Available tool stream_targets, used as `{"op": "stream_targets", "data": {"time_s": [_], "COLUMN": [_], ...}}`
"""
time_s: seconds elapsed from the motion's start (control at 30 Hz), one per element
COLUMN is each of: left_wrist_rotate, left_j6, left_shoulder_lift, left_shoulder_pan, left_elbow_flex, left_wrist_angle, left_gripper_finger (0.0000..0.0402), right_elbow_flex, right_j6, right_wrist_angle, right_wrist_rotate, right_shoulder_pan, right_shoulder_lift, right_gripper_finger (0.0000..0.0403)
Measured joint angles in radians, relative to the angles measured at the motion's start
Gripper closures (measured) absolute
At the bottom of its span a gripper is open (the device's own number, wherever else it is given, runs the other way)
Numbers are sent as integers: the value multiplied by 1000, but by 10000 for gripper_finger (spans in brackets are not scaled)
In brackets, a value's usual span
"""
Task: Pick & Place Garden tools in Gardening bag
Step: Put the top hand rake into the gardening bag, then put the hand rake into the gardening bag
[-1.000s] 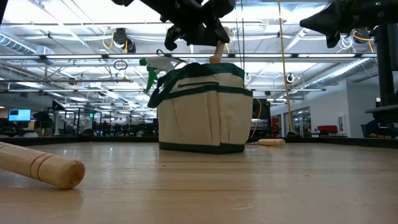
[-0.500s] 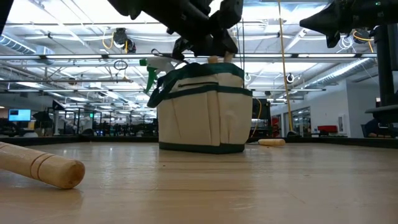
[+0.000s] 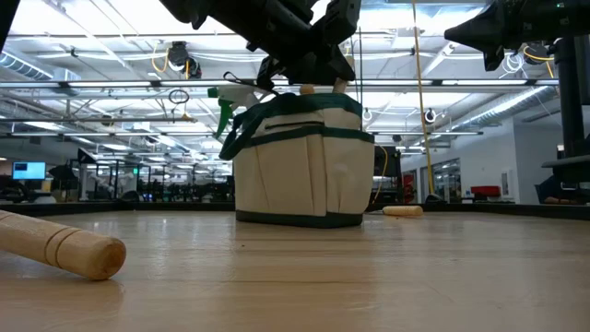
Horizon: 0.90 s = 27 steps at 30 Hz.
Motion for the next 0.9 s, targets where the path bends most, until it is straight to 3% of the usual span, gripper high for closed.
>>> {"op": "stream_targets", "data": {"time_s": [0.17, 0.53, 0.9], "left_wrist_rotate": [1, -6, -10], "left_j6": [0, 42, 246], "left_shoulder_lift": [0, -11, -203], "left_shoulder_pan": [0, -1, -46], "left_elbow_flex": [0, 0, 1], "left_wrist_angle": [2, -1, -37], "left_gripper_finger": [310, 217, 179], "right_elbow_flex": [0, 0, 0], "right_j6": [0, 0, 0], "right_wrist_angle": [0, 0, 0], "right_wrist_rotate": [0, 0, -1], "right_shoulder_pan": [0, 0, 0], "right_shoulder_lift": [0, 0, 0], "right_gripper_finger": [403, 403, 403]}}
